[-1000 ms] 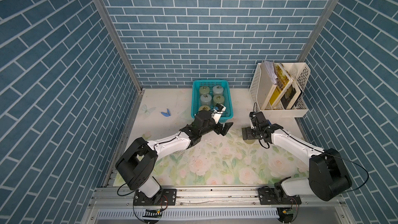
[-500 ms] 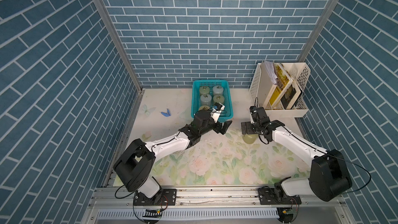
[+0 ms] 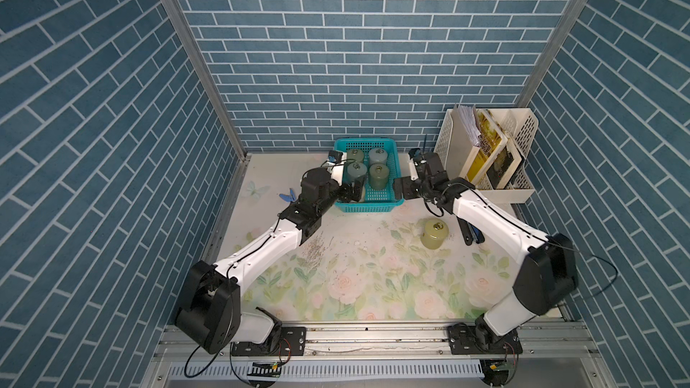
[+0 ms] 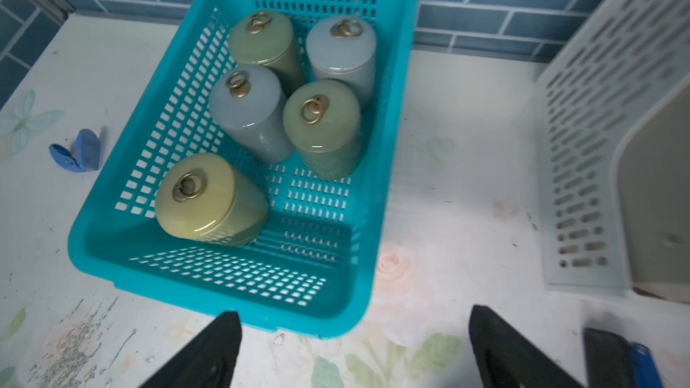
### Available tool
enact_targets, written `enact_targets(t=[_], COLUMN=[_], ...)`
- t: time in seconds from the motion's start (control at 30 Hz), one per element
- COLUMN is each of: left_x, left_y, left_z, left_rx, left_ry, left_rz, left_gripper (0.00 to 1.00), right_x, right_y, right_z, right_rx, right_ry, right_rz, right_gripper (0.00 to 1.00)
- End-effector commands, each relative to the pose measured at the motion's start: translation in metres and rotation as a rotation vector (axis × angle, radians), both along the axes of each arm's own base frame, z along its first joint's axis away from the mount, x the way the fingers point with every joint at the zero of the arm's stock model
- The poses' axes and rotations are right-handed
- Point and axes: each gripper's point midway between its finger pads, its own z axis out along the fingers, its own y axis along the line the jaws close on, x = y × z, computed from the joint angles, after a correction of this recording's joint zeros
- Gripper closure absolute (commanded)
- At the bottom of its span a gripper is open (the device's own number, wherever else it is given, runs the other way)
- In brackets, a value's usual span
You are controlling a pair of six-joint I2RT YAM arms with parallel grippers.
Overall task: Take the tea canister out of the basket
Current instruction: Pick up the tea canister from the basket.
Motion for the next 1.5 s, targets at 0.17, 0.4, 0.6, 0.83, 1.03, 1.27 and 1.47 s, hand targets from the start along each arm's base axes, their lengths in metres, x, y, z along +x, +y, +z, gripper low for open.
enact_targets(t=[0.17, 0.4, 0.6, 0.83, 1.03, 1.27, 1.47], left_x=[-0.007, -0.01, -0.006, -0.005, -0.004, -0.005, -0.005], left_y=[0.073, 0.094, 0.089, 0.086, 0.083, 0.082, 0.075], left_z=[-0.034, -0.047, -0.052, -0.054, -0.054, -0.052, -0.052], left_rx=[0.011, -0.002, -0.015, -0.029, -0.041, -0.045, -0.054], left_ry=[0.132, 0.159, 0.168, 0.175, 0.178, 0.176, 0.192], left_rz=[0.133, 0.176, 0.162, 0.147, 0.135, 0.129, 0.096], left_gripper=[0.0, 0.0, 0.0, 0.0, 0.0, 0.0, 0.0], right_x=[0.018, 0.035, 0.036, 0.034, 0.03, 0.031, 0.033], right_y=[0.099, 0.138, 0.152, 0.15, 0.149, 0.145, 0.145], right_z=[-0.032, -0.069, -0.088, -0.108, -0.115, -0.118, -0.11], right_rx=[-0.009, -0.052, -0.08, -0.113, -0.136, -0.153, -0.148], right_ry=[0.089, 0.149, 0.185, 0.216, 0.232, 0.232, 0.216], right_rz=[0.177, 0.201, 0.222, 0.219, 0.226, 0.215, 0.212], right_gripper=[0.02, 0.03, 0.04, 0.05, 0.08, 0.27, 0.56])
